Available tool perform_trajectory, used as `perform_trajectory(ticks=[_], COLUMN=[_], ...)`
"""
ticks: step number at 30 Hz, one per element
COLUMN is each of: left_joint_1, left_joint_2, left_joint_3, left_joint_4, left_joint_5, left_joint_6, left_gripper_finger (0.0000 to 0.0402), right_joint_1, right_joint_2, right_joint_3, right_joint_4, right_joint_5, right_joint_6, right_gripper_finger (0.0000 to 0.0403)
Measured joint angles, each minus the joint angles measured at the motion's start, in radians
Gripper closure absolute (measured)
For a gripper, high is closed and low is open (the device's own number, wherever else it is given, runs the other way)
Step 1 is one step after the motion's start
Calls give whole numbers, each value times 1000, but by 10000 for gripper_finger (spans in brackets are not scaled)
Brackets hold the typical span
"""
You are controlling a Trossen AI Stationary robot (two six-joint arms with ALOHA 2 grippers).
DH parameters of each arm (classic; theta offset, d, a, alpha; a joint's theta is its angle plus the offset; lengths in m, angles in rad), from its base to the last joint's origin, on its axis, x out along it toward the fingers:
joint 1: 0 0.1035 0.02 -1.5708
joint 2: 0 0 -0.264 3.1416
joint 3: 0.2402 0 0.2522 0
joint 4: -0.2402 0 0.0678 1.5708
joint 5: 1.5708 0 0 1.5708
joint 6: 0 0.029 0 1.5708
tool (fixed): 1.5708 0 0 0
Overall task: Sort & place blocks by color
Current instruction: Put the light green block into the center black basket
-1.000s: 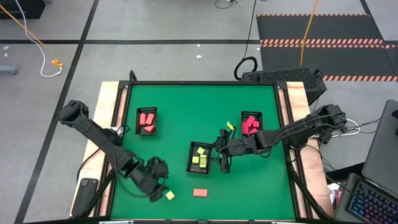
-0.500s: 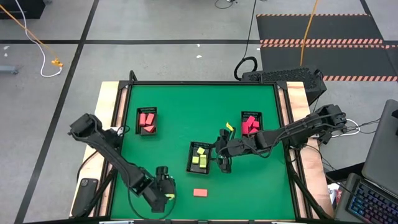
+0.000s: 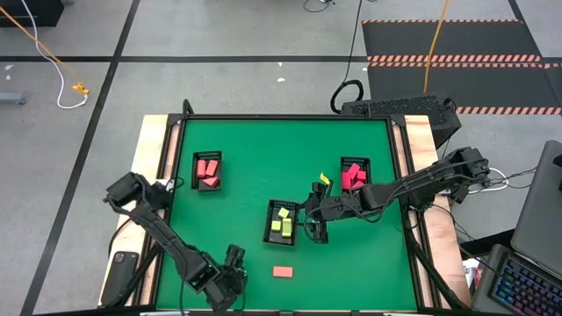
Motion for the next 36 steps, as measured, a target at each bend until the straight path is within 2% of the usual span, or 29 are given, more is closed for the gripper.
perform_trajectory(ticks=[11, 17, 22, 26, 31, 36], left_joint_1=[6, 6, 11, 19, 34, 68], left_joint_2=[7, 53, 68, 69, 68, 44], left_joint_3=[1, 1, 1, 1, 1, 1], left_joint_4=[-17, -5, -1, 0, 1, -8], left_joint_5=[-18, 24, -7, -22, -13, -12], left_joint_6=[104, 155, 156, 155, 137, 124], left_gripper_finger=[151, 151, 154, 185, 266, 269], right_joint_1=[0, 0, 0, 0, 0, 0], right_joint_2=[0, 0, 0, 0, 0, 0], right_joint_3=[0, 0, 0, 0, 0, 0], right_joint_4=[-1, -26, -23, -23, -23, -30], right_joint_5=[-1, -1, -1, -1, -1, -1], right_joint_6=[0, 0, 0, 0, -2, -3], right_gripper_finger=[165, 165, 165, 165, 165, 165])
